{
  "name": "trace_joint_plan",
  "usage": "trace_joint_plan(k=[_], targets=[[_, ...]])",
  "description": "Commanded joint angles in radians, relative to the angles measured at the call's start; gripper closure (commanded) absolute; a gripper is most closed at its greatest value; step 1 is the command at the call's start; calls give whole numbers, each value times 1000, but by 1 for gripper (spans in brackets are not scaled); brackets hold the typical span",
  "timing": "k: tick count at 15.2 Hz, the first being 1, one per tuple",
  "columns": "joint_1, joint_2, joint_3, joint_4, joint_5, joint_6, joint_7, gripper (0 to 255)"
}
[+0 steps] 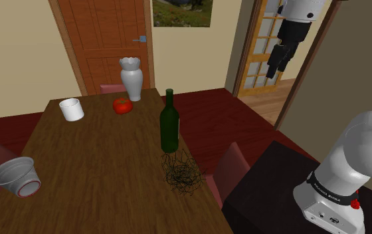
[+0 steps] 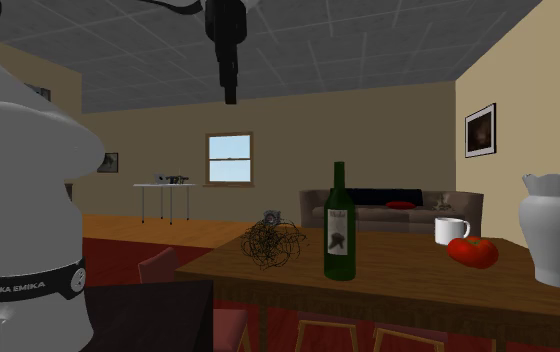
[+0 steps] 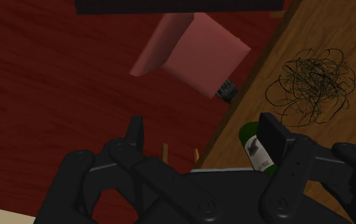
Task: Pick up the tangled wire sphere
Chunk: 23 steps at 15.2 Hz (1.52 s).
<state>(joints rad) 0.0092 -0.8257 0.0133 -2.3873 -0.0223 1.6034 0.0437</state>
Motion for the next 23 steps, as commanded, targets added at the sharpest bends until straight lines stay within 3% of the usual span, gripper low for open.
trace_joint_plan(k=[1, 12, 23], targets=[[0, 0, 0, 0, 0, 0, 0, 0], [70, 258, 89, -58, 159, 276, 107, 0], [142, 613, 173, 30, 294, 527, 170, 0]])
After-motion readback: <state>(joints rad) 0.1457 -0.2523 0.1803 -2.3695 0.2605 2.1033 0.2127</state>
